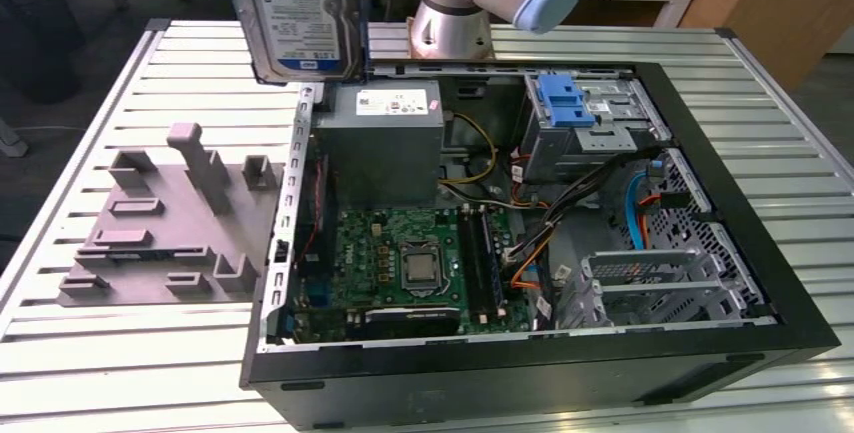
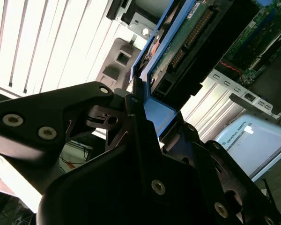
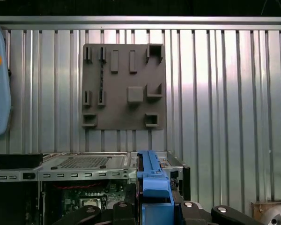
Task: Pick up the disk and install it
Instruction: 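Pick up the disk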
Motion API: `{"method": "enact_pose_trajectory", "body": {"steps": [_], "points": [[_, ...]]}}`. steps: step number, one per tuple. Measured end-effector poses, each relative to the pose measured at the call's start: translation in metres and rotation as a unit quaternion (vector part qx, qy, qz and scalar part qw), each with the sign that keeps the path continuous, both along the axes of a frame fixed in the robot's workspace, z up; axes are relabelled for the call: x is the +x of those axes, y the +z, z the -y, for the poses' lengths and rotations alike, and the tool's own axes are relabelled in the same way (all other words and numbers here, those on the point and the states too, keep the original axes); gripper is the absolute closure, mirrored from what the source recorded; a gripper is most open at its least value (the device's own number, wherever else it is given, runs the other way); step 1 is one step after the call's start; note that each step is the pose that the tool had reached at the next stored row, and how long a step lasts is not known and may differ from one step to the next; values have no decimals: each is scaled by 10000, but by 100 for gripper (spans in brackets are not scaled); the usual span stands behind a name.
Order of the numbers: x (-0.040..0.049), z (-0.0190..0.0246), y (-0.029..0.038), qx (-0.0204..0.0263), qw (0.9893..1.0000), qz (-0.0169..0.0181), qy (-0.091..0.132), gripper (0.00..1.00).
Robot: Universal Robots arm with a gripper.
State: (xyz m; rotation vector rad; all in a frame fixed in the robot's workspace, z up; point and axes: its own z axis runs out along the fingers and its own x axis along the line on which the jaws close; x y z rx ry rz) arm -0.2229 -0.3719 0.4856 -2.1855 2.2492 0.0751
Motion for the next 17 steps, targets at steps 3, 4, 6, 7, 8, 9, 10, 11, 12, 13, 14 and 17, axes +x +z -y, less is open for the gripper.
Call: {"method": "enact_pose_trajectory", "body": {"steps": [3,4,6,7,8,9,10,11,12,13,14,17], "points": [[90,25,0,0,10000,-3,0,64],[108,37,0,0,10000,-4,0,64],[160,104,-1,1,10000,-4,0,64],[169,120,0,1,10000,-4,0,64],[178,137,0,0,10000,-4,0,64],[190,154,0,1,10000,-4,0,64],[206,167,-1,1,10000,-4,0,64],[227,177,-1,1,10000,-4,0,64],[247,184,-1,0,10000,-5,0,64],[267,189,0,0,10000,-6,0,64],[286,192,0,1,10000,-6,0,64],[317,194,0,0,10000,-7,0,64]]}}
